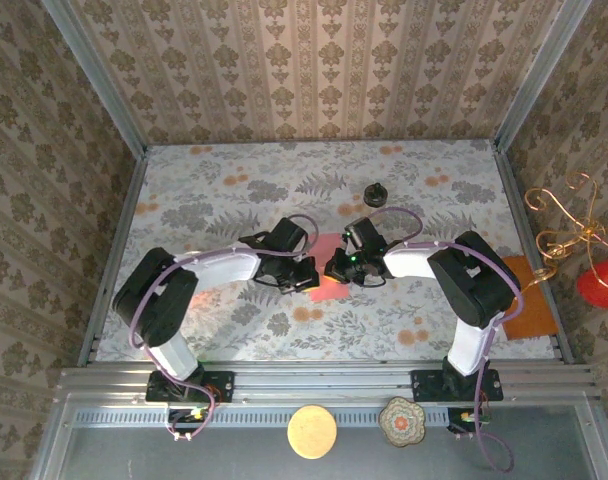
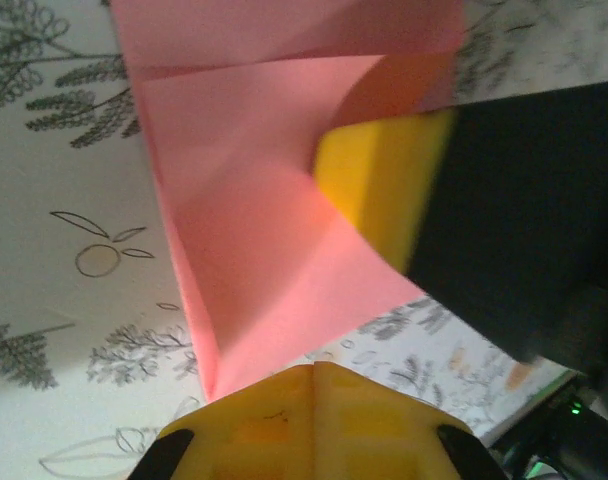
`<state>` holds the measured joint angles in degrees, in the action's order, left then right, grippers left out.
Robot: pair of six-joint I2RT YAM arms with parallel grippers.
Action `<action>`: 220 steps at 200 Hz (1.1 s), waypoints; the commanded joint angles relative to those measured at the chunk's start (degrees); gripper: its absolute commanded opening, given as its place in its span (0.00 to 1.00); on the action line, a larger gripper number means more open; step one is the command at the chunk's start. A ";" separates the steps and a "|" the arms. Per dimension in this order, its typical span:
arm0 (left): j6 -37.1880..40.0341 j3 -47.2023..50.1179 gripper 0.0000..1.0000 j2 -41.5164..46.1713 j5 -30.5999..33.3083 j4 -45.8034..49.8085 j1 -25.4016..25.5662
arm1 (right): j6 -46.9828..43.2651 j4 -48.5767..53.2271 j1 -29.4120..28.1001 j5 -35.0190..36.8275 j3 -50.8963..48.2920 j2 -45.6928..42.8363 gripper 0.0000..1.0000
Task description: Fold a paper plane with a square sheet of paper (pick it up from the middle)
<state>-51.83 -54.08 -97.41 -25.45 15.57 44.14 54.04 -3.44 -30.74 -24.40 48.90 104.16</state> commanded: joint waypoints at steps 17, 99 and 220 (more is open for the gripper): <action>0.86 -1.29 0.00 -2.96 0.47 0.49 -0.24 | -0.08 9.14 0.60 7.16 -3.20 4.29 0.04; 0.95 1.19 0.00 -4.67 2.80 2.18 -0.29 | -0.87 8.01 0.68 5.85 -2.55 2.15 0.05; 0.60 2.37 0.00 -4.91 2.78 2.35 -0.33 | -9.66 8.41 -2.90 0.76 0.60 -7.42 0.11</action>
<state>-51.79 -53.39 -100.92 -24.08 15.14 44.14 45.82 3.14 -31.90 -23.97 49.28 96.14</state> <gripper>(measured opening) 0.065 0.128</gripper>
